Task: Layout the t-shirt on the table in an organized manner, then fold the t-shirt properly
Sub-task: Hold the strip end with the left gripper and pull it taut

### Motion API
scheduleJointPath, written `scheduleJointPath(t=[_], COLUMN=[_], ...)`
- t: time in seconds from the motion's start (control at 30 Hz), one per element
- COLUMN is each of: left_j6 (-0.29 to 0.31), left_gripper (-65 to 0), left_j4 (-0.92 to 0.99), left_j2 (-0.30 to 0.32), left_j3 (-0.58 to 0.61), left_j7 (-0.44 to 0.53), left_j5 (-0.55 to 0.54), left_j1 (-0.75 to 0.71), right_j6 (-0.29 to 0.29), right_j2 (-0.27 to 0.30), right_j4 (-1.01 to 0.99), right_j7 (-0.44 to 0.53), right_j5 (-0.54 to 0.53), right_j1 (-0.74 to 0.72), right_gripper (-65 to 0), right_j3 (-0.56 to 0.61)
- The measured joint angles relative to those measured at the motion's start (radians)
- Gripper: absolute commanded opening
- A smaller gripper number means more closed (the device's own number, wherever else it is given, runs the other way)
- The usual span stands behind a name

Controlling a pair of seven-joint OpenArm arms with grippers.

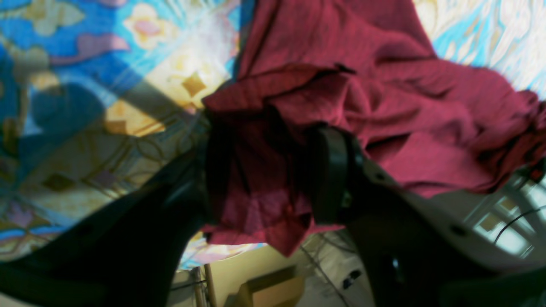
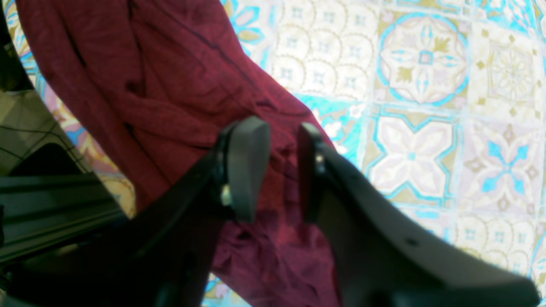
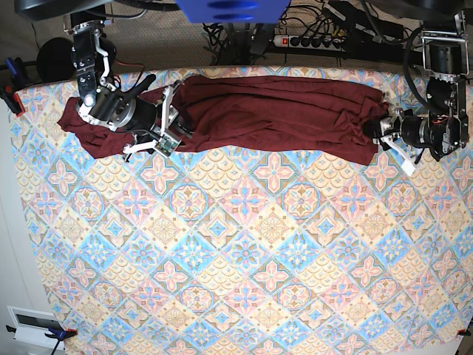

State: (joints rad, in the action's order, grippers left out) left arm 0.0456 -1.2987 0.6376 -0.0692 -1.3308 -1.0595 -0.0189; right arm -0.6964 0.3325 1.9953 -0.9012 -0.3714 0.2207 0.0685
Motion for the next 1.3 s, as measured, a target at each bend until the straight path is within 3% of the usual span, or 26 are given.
scheduleJointPath(t=[0.17, 0.33, 0.47, 0.73, 0.97, 1.3], left_j6=[-0.002, -0.004, -0.001, -0.001, -0.001, -0.002], left_gripper=[-38.7, -52.8, -64.8, -65.0, -65.0, -65.0], left_j4=[-0.002, 0.008, 0.009, 0.01, 0.011, 0.011], left_j2=[-0.025, -0.056, -0.101, -0.069, -0.022, 0.097], left_j3=[0.014, 0.022, 0.01, -0.209, -0.344, -0.351], left_j7=[-0.001, 0.01, -0.006, -0.002, -0.008, 0.104], left_j5=[-0.026, -0.165, -0.183, -0.116, 0.022, 0.114], left_j1=[0.005, -0.004, 0.008, 0.014, 0.013, 0.031], right_j6=[0.0, 0.0, 0.0, 0.0, 0.0, 0.0], right_j2=[0.0, 0.0, -0.002, -0.003, -0.001, 0.0], right_j4=[0.0, 0.0, 0.0, 0.0, 0.0, 0.0], right_j7=[0.003, 0.0, 0.003, 0.002, 0.002, 0.001], right_j5=[0.0, 0.0, -0.003, 0.0, -0.001, 0.0], right_j1=[-0.022, -0.019, -0.019, -0.018, -0.014, -0.016], right_gripper=[-49.6, -49.6, -49.6, -49.6, -49.6, -49.6], right_j3=[0.001, 0.002, 0.002, 0.002, 0.002, -0.005])
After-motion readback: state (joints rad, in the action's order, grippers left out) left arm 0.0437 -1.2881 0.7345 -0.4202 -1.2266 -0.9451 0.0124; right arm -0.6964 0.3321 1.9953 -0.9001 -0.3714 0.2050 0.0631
